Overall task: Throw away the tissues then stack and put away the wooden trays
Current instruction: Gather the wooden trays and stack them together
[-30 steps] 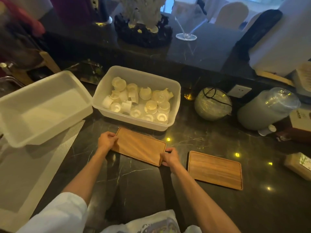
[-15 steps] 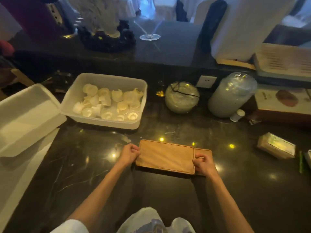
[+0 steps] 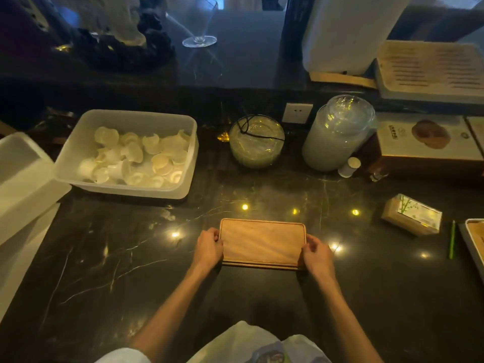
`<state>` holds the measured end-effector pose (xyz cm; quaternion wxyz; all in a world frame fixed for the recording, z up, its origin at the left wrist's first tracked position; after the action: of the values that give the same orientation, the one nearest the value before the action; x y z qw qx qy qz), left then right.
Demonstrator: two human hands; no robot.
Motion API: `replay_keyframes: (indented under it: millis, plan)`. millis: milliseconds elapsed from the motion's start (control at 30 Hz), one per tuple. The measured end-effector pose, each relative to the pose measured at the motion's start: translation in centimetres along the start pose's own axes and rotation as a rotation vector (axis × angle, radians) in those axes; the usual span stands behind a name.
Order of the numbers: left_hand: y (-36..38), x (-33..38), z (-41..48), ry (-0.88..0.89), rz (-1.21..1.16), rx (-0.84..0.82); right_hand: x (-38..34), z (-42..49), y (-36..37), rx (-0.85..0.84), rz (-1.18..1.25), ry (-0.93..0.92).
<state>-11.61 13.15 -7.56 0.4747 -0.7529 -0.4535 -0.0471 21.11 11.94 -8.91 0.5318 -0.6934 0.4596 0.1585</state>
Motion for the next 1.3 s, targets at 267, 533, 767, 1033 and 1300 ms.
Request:
replay_keyframes:
  millis: [267, 533, 767, 1033, 1300]
  plan:
    - [1.0, -0.7, 0.0, -0.009, 0.017, -0.022, 1.0, -0.7, 0.0, 0.032, 0.008, 0.013]
    - [1.0, -1.0, 0.1, -0.025, -0.046, -0.052, 1.3, -0.6, 0.4, 0.014, 0.019, 0.063]
    - [2.7, -2.3, 1.3, -0.245, -0.210, -0.223, 2.1, -0.1, 1.2, -0.093, 0.192, 0.213]
    - [0.9, -0.5, 0.3, -0.056, -0.302, -0.412, 0.4, -0.3, 0.4, -0.262, 0.286, 0.045]
    - [-1.2, -1.3, -3.7, 0.374, -0.362, -0.219, 0.2, -4.3, 0.1, -0.137, 0.113, -0.371]
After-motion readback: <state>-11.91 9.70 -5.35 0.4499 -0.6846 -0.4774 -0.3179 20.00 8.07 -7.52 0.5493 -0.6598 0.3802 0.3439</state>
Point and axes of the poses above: each hand's wrist, its own z-axis towards the middle knuckle, its own y-axis out of the palm, x = y × z, the point moved 8 cm from there along z, towards the middle knuckle, and after that the axes turned 9 degrees about -y, right-handed, at the moved point
